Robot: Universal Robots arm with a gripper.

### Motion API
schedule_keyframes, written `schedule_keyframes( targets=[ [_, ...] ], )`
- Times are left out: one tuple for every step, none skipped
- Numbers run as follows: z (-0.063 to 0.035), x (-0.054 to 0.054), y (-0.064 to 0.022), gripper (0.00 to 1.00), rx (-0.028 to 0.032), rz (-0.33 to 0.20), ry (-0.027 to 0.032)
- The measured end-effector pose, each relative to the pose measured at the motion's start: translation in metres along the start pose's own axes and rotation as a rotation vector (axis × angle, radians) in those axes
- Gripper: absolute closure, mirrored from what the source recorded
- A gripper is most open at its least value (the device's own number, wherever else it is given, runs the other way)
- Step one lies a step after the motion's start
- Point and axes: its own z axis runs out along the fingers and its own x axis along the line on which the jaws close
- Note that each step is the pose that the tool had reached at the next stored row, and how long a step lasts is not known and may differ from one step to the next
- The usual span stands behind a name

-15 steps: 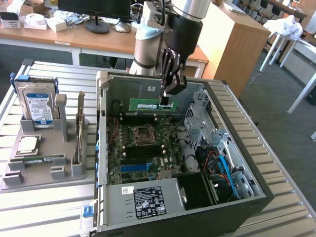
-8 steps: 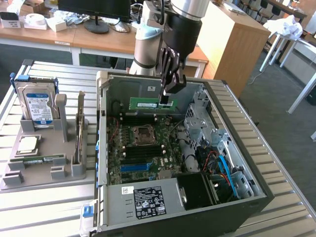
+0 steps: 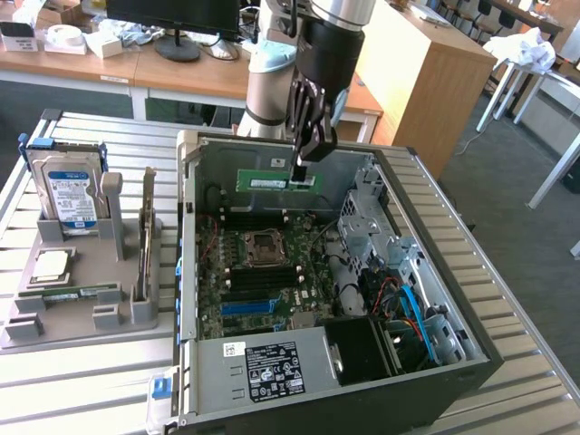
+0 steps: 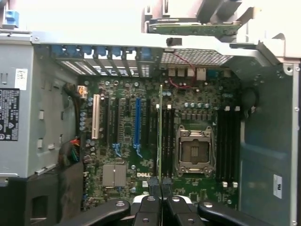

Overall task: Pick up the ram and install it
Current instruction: 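Pick up the ram and move it above insertion slot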

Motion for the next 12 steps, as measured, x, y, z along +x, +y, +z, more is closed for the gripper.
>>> schedule_keyframes(
  targets=[
    [0.0001,-0.0021,0.0000,0.88,0.0005,0.000,0.0000],
    [0.0001,-0.0041,-0.0001,0.88,0.0011,0.000,0.0000],
    [0.0001,-0.0055,-0.0001,0.88,0.0014,0.000,0.0000],
    [0.0001,-0.0057,-0.0001,0.88,0.0015,0.000,0.0001],
    [0.0001,-0.0057,-0.0001,0.88,0.0015,0.000,0.0001],
    [0.0001,-0.0057,-0.0001,0.88,0.0016,0.000,0.0000],
    [0.0001,-0.0057,-0.0001,0.88,0.0015,0.000,0.0000],
    [0.0001,-0.0057,-0.0001,0.88,0.0015,0.000,0.0000],
    [0.0003,-0.0058,-0.0001,0.88,0.0016,0.000,-0.0001],
    [0.0008,-0.0058,-0.0002,0.88,0.0017,0.000,-0.0003],
    [0.0015,-0.0058,-0.0002,0.88,0.0016,0.000,-0.0005],
    [0.0023,-0.0058,-0.0002,0.88,0.0016,0.000,-0.0008]
  ],
)
